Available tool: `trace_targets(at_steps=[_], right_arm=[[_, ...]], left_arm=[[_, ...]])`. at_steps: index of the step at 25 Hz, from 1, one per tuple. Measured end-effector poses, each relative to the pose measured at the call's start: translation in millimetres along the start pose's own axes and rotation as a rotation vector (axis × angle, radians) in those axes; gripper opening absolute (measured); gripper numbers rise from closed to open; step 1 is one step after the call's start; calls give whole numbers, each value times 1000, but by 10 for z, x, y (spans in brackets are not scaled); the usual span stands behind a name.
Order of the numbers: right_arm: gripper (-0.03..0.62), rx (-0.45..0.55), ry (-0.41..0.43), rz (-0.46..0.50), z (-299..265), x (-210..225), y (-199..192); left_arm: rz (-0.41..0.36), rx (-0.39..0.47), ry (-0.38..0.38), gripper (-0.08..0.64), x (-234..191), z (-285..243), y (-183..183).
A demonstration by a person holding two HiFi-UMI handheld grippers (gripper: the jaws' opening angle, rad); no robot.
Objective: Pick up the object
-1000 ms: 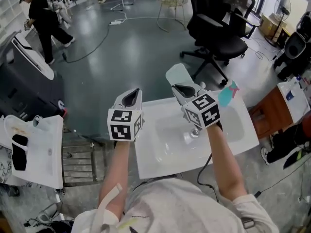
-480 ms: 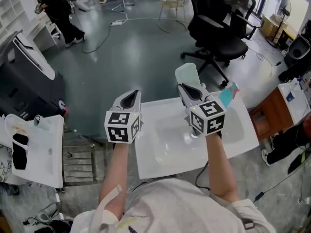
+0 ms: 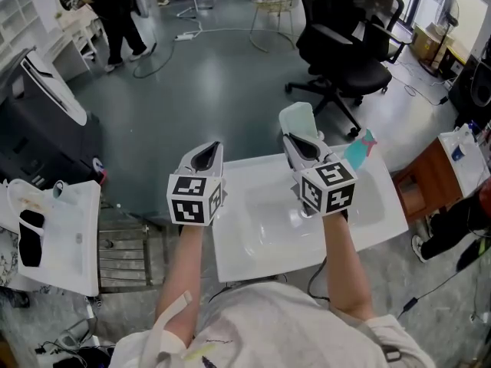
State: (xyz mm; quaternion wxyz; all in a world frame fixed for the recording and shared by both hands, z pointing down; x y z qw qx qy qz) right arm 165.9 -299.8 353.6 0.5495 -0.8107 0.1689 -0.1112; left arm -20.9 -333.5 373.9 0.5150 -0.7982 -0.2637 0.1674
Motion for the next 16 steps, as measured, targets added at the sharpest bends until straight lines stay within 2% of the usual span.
trace_targets(at_steps=[16], right_arm=[[9, 13, 13, 4, 27, -34, 42]], left_arm=[[-4, -8, 7, 0, 6, 12, -13]])
Point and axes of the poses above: the fingertips, and each gripper's own axes: z backward along the fingers, x to its right, y out of its top, the point moved 4 cm from there along z, backward along the fingers, and after that the axes turned 12 degrees about -x, right-handed, at the moved point
